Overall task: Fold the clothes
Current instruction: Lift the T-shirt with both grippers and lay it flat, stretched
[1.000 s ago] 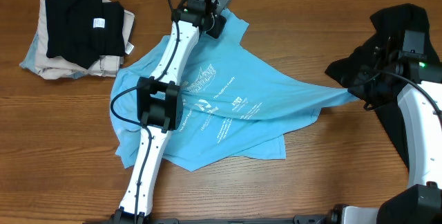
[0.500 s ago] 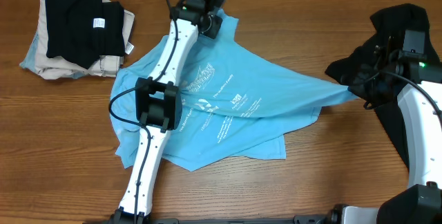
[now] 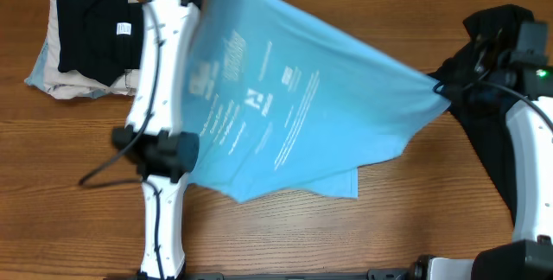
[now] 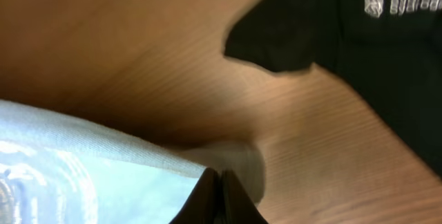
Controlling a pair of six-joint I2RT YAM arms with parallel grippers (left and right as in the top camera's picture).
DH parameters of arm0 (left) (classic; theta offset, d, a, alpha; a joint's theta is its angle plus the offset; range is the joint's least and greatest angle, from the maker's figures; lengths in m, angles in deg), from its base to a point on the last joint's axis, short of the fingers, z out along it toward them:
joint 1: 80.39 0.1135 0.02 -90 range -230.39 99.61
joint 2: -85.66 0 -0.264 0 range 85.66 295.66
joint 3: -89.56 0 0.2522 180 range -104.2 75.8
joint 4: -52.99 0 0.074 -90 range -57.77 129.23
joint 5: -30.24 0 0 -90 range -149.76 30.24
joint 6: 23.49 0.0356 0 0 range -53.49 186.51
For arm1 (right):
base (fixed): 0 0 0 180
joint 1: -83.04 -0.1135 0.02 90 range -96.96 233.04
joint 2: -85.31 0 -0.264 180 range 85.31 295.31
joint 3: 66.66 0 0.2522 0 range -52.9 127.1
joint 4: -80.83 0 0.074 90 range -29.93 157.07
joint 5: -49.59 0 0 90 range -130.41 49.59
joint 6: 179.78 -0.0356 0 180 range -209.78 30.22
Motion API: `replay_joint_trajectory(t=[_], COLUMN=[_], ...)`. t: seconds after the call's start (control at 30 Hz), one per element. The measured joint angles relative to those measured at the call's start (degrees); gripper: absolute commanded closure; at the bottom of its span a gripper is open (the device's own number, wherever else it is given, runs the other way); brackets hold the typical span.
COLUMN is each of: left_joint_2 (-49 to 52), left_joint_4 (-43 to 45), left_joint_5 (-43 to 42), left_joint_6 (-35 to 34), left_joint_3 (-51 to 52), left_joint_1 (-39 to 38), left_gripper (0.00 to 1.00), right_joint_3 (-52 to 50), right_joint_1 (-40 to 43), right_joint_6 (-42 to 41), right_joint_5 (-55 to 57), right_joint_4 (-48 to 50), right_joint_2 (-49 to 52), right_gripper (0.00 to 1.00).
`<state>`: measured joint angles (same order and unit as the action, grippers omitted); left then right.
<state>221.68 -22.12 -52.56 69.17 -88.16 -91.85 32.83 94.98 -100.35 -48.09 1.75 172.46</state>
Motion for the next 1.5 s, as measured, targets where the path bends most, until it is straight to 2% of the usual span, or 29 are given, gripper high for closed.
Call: replay_joint_trajectory(t=[0.43, 0.77, 1.13, 1.27, 1.5], left_joint_2=[-23.2, -42.0, -55.3, -56.2, -54.0], left_joint_4=[-7.4, -12.5, -12.9, -12.8, -9.7], left_joint_5=[11.4, 22.1, 25.9, 26.4, 27.0], left_joint_6=[-0.8, 0.6, 2.0, 2.0, 2.0], left_joint_3=[-0.6, -0.7, -0.9, -0.5, 8.9], left_joint_1=[1.9, 1.9, 1.9, 1.9, 1.9], left_gripper=[0.96, 0.96, 0.96, 0.96, 0.96], right_joint_3=[31.3, 49.8, 60.0, 60.0, 54.8], right_joint_1=[0.0, 0.0, 0.0, 0.0, 0.0], right_joint_6=[2.9, 3.1, 3.1, 3.6, 6.0], right_joint_5=[-2.4, -2.6, 2.9, 5.7, 7.5], right_joint_4=[-17.2, -27.4, -31.7, -31.8, -31.8], right_joint_2=[-1.4, -11.9, -23.4, -24.2, -21.6], right_gripper=[0.96, 0.96, 0.96, 0.96, 0.96])
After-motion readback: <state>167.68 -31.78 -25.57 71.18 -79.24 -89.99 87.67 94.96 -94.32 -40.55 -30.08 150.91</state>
